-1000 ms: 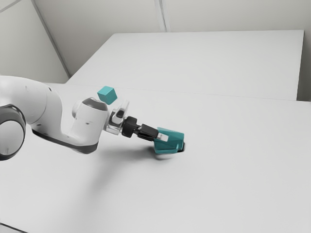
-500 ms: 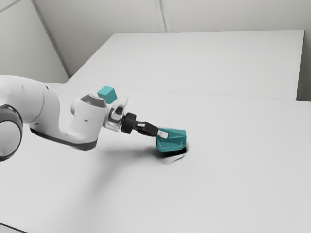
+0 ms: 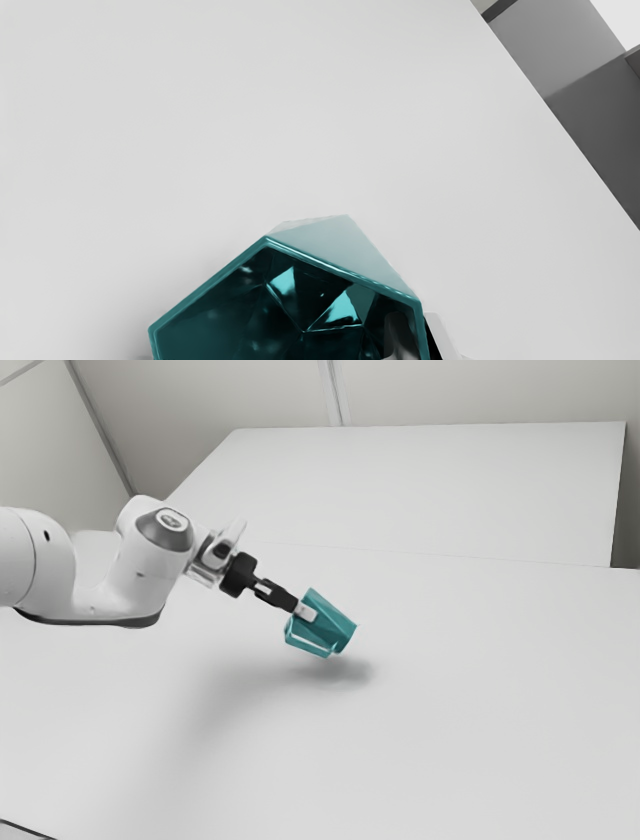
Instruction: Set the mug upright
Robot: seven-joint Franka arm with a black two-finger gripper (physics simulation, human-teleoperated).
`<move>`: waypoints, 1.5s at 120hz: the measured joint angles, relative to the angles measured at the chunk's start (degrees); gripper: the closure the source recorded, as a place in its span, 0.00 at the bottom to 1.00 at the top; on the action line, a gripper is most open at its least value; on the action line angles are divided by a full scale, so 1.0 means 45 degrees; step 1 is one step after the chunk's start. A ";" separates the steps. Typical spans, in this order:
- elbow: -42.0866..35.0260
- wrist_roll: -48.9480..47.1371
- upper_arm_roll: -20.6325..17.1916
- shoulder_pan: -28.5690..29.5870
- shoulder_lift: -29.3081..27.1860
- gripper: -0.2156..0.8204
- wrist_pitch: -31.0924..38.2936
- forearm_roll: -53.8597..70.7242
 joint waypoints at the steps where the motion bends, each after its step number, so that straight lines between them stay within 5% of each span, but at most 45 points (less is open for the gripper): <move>1: 0.0007 -0.0059 0.0000 0.0000 -0.0014 0.97 0.0000 0.0115; 80: 0.0600 -0.5950 -0.0105 -0.0001 -0.0712 0.97 0.0106 1.0209; 180: -0.2270 -1.0686 -0.0158 -0.0222 -0.2117 0.97 0.2812 1.2678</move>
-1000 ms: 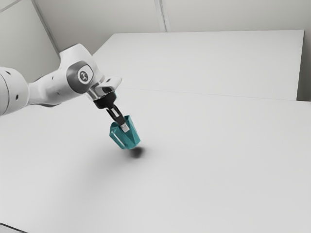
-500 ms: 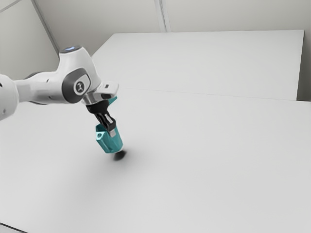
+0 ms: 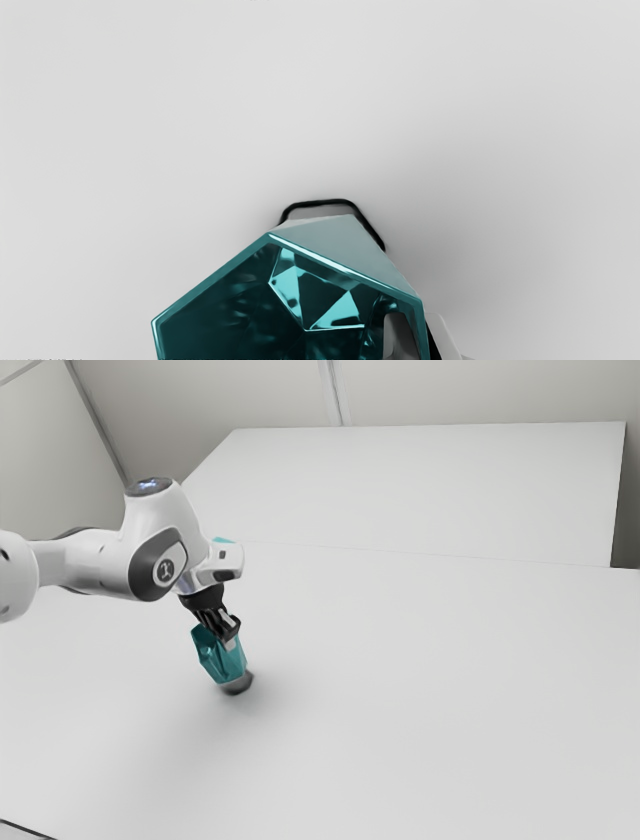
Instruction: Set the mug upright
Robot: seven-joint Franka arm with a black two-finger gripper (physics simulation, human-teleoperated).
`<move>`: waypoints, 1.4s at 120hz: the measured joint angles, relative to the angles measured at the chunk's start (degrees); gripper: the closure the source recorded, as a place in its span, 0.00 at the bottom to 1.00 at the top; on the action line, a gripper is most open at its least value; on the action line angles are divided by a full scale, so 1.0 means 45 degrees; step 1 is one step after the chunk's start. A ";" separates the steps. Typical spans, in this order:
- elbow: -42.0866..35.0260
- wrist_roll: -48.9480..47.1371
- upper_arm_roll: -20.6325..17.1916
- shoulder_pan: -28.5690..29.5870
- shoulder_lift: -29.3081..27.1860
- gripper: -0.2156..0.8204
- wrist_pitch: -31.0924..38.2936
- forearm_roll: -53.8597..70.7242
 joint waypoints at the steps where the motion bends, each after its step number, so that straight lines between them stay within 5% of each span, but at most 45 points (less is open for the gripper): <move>1: -0.0017 -0.0030 0.0000 -0.0002 0.0001 0.97 0.0018 0.0009; 113: -0.0393 -0.1975 0.0002 -0.0252 0.0668 0.96 0.0721 0.0193; 142: -0.0377 -0.2010 0.0002 -0.0241 0.0203 0.51 0.0695 0.0070; 168: -0.0304 -0.2007 -0.0066 -0.0207 -0.0684 0.32 0.0396 0.0013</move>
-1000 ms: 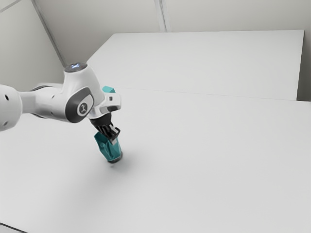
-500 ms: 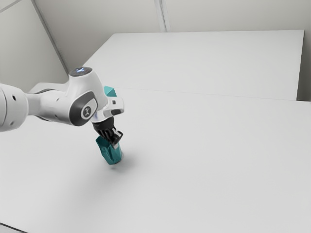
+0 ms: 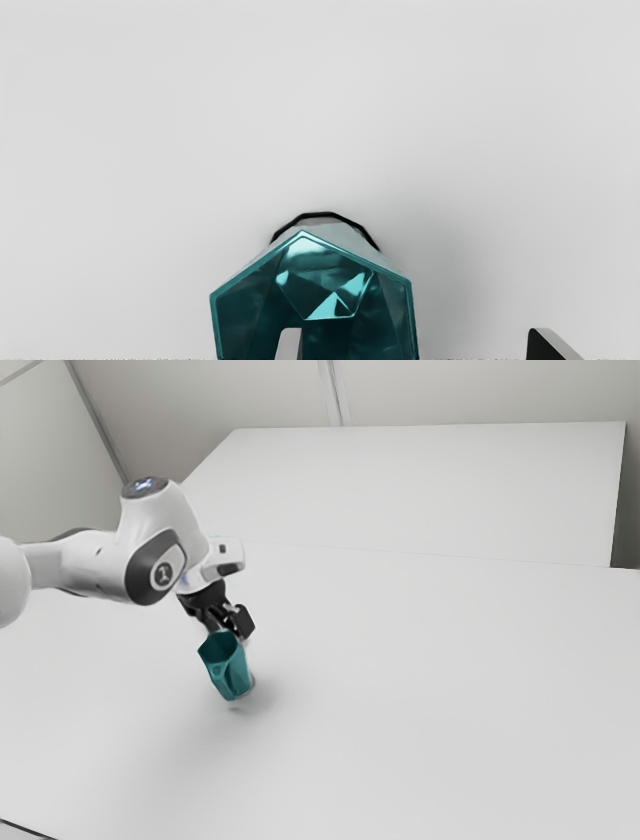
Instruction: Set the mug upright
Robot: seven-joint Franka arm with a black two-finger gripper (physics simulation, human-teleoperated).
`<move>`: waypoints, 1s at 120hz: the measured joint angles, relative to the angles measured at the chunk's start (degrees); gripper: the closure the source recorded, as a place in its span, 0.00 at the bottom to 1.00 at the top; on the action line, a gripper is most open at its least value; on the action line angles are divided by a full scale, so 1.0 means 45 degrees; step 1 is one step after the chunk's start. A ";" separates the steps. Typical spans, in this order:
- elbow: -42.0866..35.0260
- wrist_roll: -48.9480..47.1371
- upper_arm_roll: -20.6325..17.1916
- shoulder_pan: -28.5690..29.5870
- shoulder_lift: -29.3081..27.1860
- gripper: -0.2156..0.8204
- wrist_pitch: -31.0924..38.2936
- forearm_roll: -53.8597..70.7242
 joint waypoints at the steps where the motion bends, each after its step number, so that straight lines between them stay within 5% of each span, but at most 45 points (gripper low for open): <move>1: 0.0018 -0.0001 -0.0010 0.0004 -0.0030 0.32 -0.0039 -0.0008; 29: 0.1798 -0.0217 -0.0823 0.0521 0.0187 0.25 -0.1951 -0.0143; 120: 0.8482 -0.1614 -0.0815 0.0763 0.1464 0.22 -0.8346 -0.0017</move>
